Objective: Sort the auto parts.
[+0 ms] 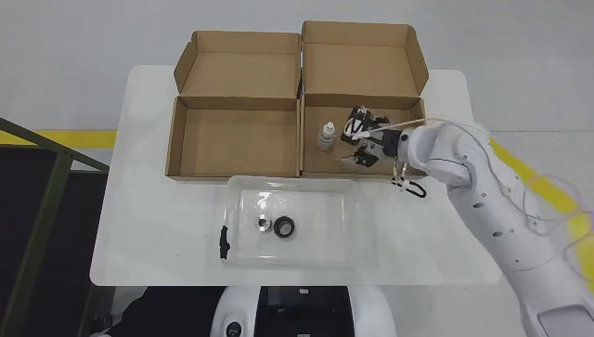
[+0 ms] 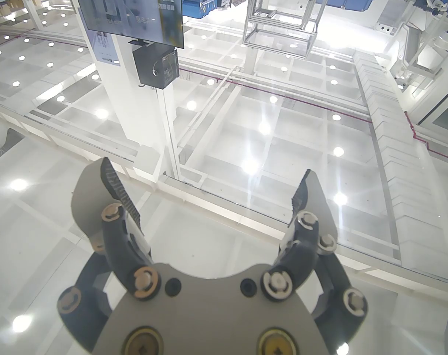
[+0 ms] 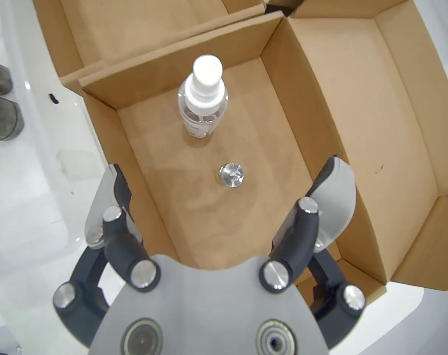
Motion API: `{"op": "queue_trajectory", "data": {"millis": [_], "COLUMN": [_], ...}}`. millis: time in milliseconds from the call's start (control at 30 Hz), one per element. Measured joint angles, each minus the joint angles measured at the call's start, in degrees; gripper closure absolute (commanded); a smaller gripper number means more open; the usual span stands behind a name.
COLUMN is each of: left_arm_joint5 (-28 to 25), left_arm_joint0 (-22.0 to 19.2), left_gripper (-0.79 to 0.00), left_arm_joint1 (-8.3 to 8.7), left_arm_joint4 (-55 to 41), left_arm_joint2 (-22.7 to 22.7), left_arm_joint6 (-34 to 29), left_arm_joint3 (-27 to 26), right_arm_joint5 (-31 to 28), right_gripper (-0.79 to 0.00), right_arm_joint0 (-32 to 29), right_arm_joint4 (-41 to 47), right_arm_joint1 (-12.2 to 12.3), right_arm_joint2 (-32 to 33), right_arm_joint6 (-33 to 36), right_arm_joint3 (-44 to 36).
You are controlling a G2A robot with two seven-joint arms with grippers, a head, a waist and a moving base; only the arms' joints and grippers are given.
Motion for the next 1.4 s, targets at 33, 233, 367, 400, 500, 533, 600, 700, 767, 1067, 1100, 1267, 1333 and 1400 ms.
{"op": "queue_trajectory", "data": {"millis": [33, 233, 367, 400, 500, 533, 600, 700, 767, 1067, 1100, 1267, 1333, 1400], "left_arm_joint5": [0.0, 0.0, 0.0, 0.0, 0.0, 0.0, 0.0, 0.0, 0.0, 0.0, 0.0, 0.0, 0.0, 0.0], "left_arm_joint0": [0.0, 0.0, 0.0, 0.0, 0.0, 0.0, 0.0, 0.0, 0.0, 0.0, 0.0, 0.0, 0.0, 0.0], "left_gripper": [-0.785, -0.785, -0.785, -0.785, -0.785, -0.785, -0.785, -0.785, -0.785, -0.785, -0.785, -0.785, -0.785, -0.785], "left_arm_joint1": [0.00, 0.00, 0.00, 0.00, 0.00, 0.00, 0.00, 0.00, 0.00, 0.00, 0.00, 0.00, 0.00, 0.00], "left_arm_joint4": [0.0, 0.0, 0.0, 0.0, 0.0, 0.0, 0.0, 0.0, 0.0, 0.0, 0.0, 0.0, 0.0, 0.0], "left_arm_joint2": [0.0, 0.0, 0.0, 0.0, 0.0, 0.0, 0.0, 0.0, 0.0, 0.0, 0.0, 0.0, 0.0, 0.0], "left_arm_joint6": [0.0, 0.0, 0.0, 0.0, 0.0, 0.0, 0.0, 0.0, 0.0, 0.0, 0.0, 0.0, 0.0, 0.0], "left_arm_joint3": [0.0, 0.0, 0.0, 0.0, 0.0, 0.0, 0.0, 0.0, 0.0, 0.0, 0.0, 0.0, 0.0, 0.0], "right_arm_joint5": [-0.4, -3.3, -4.8, -5.0, -5.9, -6.2, -6.7, -7.5, -7.7, -8.1, -8.1, -8.2, -8.1, -8.1], "right_gripper": [-0.785, -0.785, -0.785, -0.785, -0.785, -0.785, -0.785, -0.785, -0.785, -0.785, -0.785, -0.785, -0.785, -0.785], "right_arm_joint0": [-0.9, -6.7, -9.8, -10.4, -11.9, -12.3, -13.0, -13.9, -14.4, -14.1, -14.0, -12.8, -12.4, -11.9], "right_arm_joint4": [0.3, 1.6, 1.5, 1.4, 0.5, 0.3, -0.2, -1.3, -2.6, -5.8, -6.1, -7.2, -7.5, -7.8], "right_arm_joint1": [0.3, 1.7, 2.3, 2.4, 2.6, 2.6, 2.6, 2.6, 2.6, 2.0, 1.9, 1.3, 1.1, 0.9], "right_arm_joint2": [0.7, 4.5, 5.6, 5.6, 5.1, 4.7, 3.8, 2.3, 1.2, -4.2, -4.8, -8.3, -9.2, -10.3], "right_arm_joint6": [0.3, 1.4, 1.3, 1.2, 0.9, 0.8, 0.5, 0.3, 0.2, -0.6, -0.6, -0.8, -0.9, -1.0], "right_arm_joint3": [-1.5, -10.3, -15.1, -16.0, -18.6, -19.1, -20.3, -22.0, -23.1, -22.8, -22.6, -21.1, -20.5, -19.7]}}
